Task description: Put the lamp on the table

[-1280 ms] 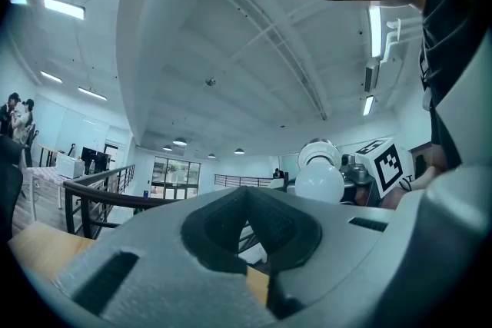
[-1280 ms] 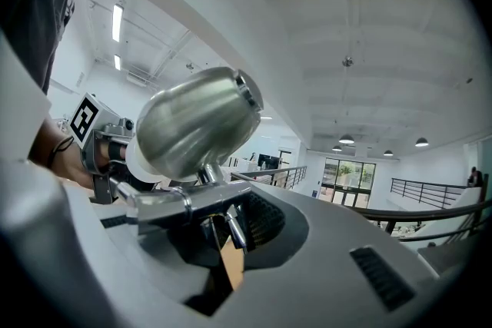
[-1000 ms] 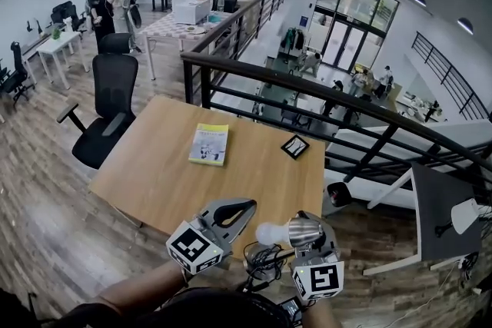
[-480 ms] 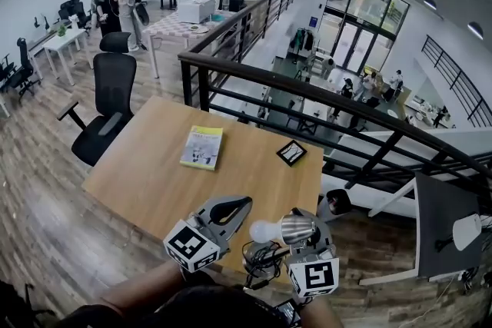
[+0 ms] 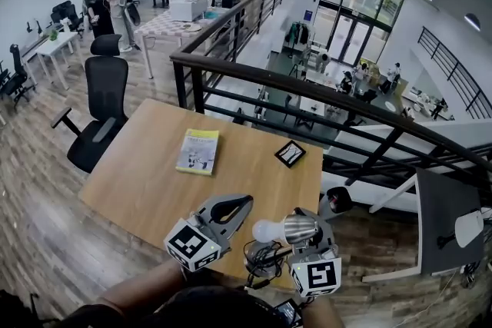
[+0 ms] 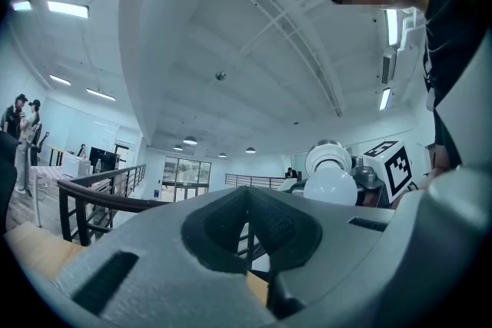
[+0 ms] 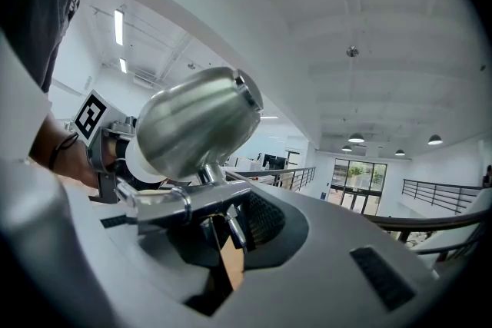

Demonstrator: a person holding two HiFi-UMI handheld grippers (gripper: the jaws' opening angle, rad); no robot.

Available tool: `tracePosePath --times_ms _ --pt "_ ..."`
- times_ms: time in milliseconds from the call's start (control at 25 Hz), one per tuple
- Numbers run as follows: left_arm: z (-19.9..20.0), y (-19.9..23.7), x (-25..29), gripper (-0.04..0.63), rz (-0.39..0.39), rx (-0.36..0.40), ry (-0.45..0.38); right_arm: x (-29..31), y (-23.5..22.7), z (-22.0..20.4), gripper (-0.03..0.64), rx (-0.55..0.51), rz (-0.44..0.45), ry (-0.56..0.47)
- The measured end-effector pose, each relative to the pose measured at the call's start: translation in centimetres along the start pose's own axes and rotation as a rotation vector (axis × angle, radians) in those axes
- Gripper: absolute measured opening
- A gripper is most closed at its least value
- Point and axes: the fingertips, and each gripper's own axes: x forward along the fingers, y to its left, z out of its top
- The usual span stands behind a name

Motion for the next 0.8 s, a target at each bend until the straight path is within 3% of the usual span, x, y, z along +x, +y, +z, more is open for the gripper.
tracePosePath --times_ms 800 --pt "0.4 12.3 -0.1 0.008 -0.154 -0.021 0.010 10.9 2.7 1.2 0.014 0.006 -0.145 0.048"
